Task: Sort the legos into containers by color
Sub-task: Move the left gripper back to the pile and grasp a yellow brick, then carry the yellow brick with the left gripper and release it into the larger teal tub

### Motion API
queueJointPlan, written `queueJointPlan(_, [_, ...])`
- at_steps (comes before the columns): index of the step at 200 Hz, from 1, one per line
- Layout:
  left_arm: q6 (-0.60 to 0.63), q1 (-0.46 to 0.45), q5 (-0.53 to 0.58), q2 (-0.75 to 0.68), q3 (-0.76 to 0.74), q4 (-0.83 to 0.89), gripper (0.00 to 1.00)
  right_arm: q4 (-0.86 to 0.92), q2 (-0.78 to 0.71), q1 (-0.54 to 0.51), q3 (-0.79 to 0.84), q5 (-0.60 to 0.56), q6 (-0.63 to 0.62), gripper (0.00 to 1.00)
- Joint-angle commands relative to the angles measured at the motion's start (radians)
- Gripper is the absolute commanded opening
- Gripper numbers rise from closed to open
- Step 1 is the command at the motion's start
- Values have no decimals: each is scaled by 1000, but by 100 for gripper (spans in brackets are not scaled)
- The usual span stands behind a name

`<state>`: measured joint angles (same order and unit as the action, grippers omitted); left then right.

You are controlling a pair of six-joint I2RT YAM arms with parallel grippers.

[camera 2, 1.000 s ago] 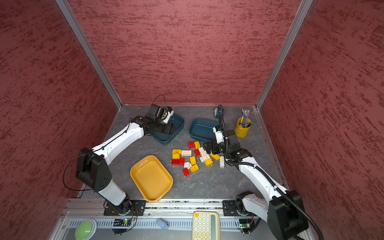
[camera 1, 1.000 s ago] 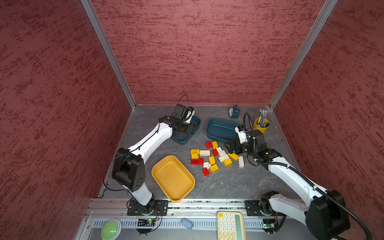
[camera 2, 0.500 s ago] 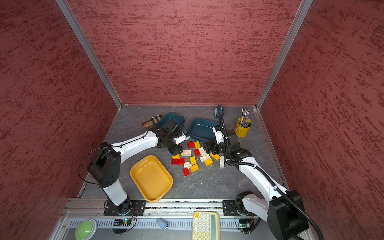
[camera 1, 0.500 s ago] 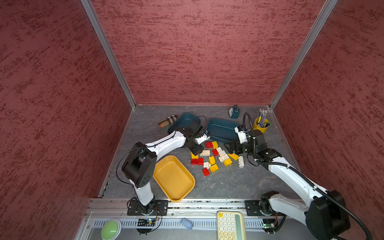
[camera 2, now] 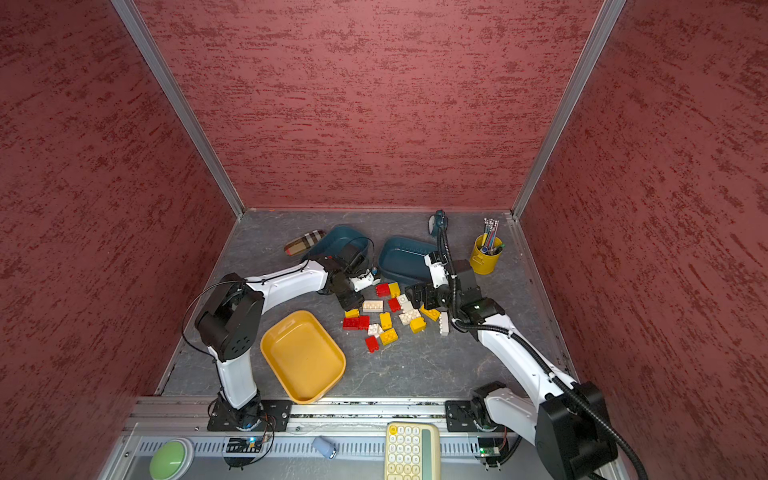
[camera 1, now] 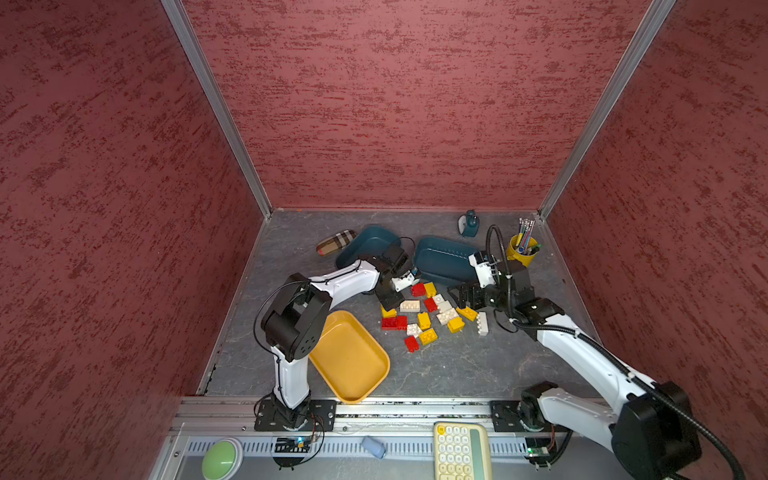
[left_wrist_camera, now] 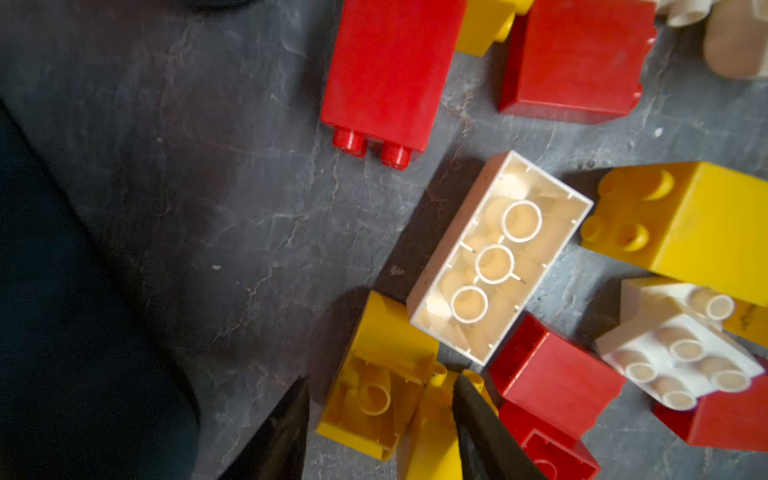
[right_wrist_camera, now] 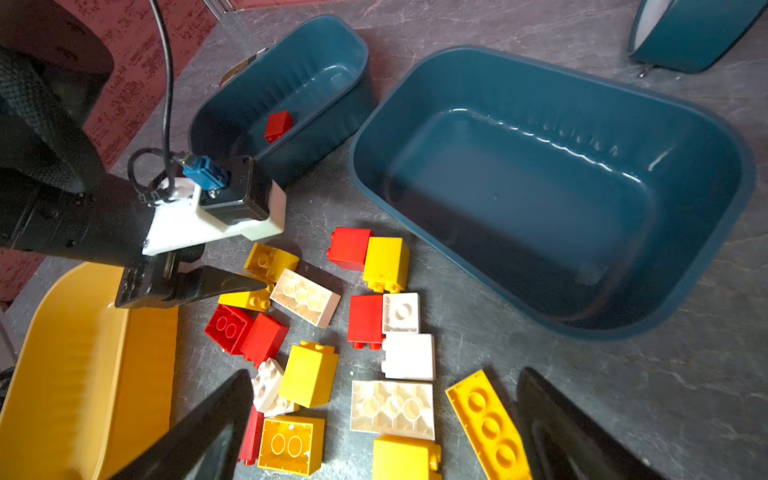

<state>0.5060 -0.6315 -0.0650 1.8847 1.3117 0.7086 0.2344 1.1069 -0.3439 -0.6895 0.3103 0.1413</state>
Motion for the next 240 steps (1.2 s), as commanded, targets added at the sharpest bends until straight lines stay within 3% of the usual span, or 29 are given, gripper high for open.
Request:
queueJointPlan(1, [11,8,-11,11,23,-31,56,-28,-11,-3,15,19,-14,99])
queueJointPlan(110, [23,13,65,82,31,-6,53,-41,-1,-1,24,30,-14,99])
queueJointPlan(148, [5,26,50,101,49,15,47,-40,-1,-2,27,32,-13,99])
queueJointPlan(187, [-22,32,28,94,65,22,25,-41,1,-1,27,29,-14,99])
queueJointPlan(240, [-59,36,-14,44,102,46,24,-46,4,2,23,14,-13,99])
